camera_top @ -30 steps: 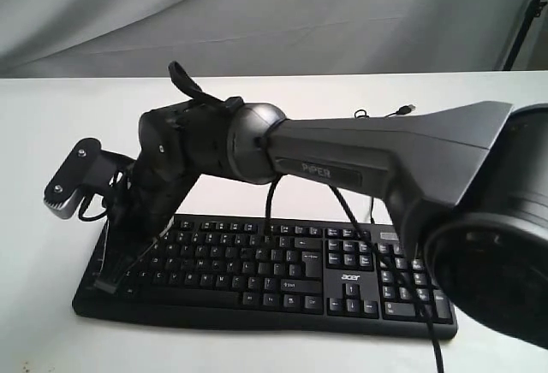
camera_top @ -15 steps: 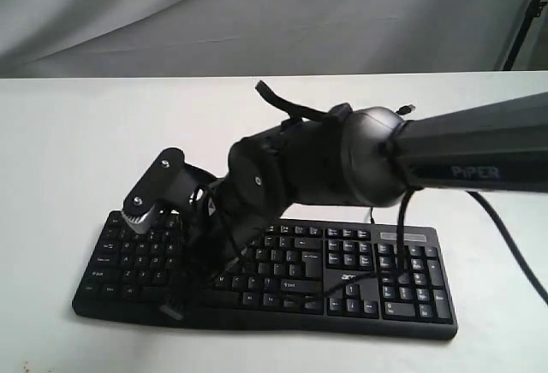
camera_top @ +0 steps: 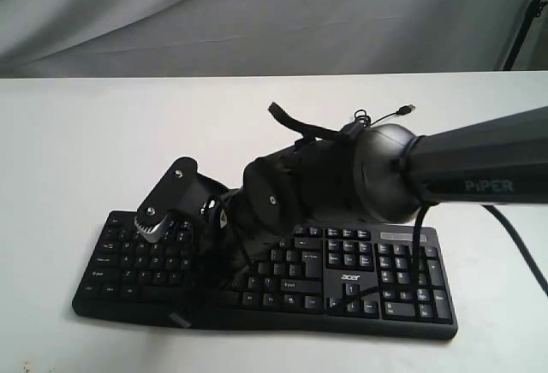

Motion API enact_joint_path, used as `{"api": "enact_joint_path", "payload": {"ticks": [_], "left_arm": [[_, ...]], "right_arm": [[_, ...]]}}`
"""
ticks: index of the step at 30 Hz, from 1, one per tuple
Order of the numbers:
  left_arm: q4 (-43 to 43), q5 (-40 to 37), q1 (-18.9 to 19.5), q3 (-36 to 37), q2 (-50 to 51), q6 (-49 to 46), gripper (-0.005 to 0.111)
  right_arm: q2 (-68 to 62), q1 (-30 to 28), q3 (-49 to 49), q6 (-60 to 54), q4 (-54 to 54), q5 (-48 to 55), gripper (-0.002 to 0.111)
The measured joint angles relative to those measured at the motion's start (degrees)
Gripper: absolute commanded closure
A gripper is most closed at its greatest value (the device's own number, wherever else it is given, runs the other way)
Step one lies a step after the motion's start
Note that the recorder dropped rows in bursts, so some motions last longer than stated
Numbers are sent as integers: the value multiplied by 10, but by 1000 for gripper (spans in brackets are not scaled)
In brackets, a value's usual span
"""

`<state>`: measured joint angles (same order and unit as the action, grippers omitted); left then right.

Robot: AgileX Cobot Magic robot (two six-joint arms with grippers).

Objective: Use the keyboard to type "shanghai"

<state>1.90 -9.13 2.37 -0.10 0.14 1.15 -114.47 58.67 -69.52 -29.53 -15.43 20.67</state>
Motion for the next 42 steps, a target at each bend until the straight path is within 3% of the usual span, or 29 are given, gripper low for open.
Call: {"api": "enact_joint_path", "payload": {"ticks": [42], "left_arm": [[0,0,0,0,0,0,107]], "right_arm": [[-30,0,2,-2,-19,-17,108]]}}
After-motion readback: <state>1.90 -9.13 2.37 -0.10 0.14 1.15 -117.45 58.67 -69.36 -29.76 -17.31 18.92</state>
